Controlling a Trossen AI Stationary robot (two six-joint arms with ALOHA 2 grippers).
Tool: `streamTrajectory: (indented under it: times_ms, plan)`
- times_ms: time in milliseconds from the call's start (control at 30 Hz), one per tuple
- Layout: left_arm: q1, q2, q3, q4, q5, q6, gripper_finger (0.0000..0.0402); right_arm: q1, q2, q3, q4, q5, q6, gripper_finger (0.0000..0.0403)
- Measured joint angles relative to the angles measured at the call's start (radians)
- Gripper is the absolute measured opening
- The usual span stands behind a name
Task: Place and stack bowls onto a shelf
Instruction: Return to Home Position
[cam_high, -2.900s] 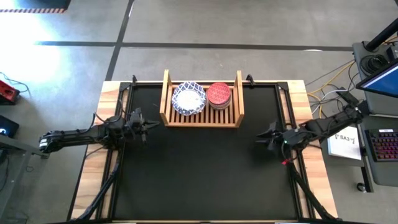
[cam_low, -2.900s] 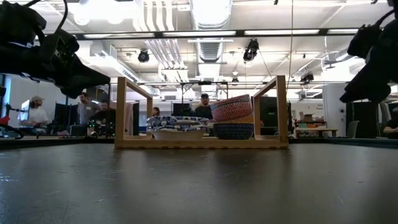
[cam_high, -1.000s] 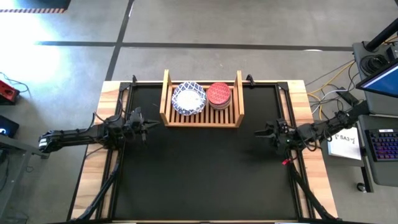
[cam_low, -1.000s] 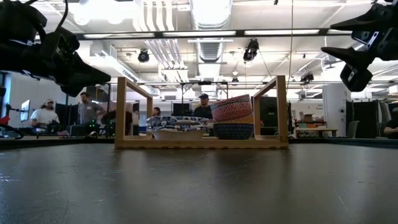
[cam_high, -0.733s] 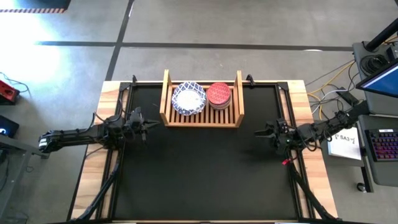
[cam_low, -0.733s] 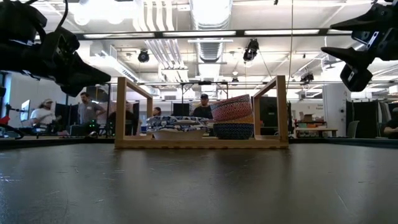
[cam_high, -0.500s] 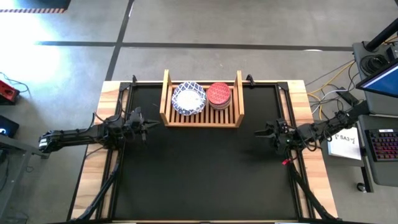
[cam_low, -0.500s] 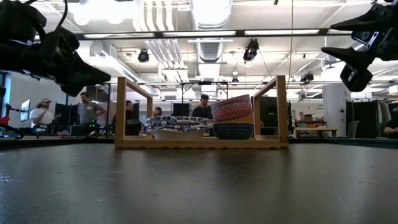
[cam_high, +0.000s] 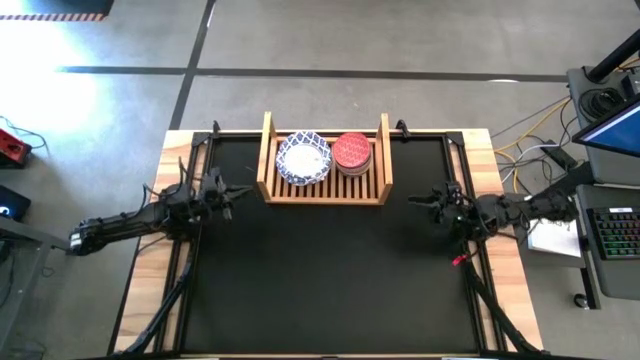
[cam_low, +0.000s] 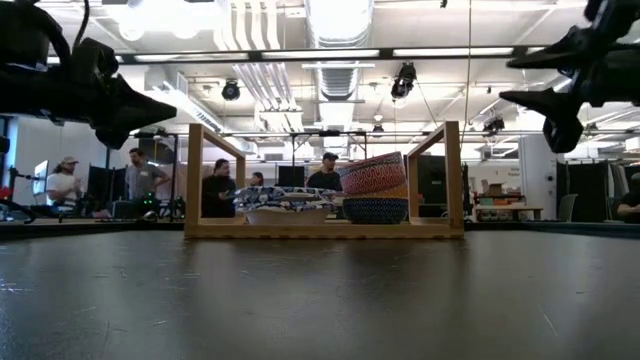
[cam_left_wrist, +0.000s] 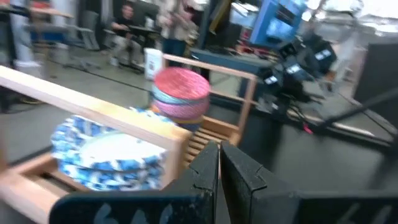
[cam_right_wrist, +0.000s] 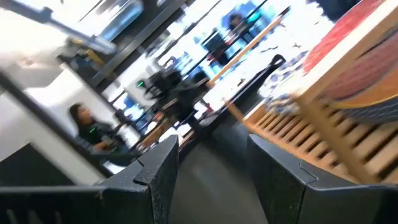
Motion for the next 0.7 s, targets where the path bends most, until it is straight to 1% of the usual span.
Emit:
streamTrajectory:
  times_ms: [167, 333, 533, 700]
  plan:
    - [0.117, -0.052, 0.000, 0.000, -0.001, 0.000, 0.0000, -0.141, 0.000, 0.000, 0.000, 0.000, 0.000, 0.0178]
    - [0.211, -0.050, -0.001, 0.019, -0.005, 0.000, 0.0000, -0.283, 0.000, 0.000, 0.001, 0.000, 0.000, 0.0178]
    - [0.264, -0.050, -0.001, 0.015, -0.005, 0.000, 0.0000, -0.466, 0.000, 0.000, 0.001, 0.000, 0.000, 0.0178]
    - [0.270, -0.051, -0.001, 0.017, -0.005, 0.000, 0.0000, -0.613, 0.000, -0.001, 0.001, 0.001, 0.000, 0.0178]
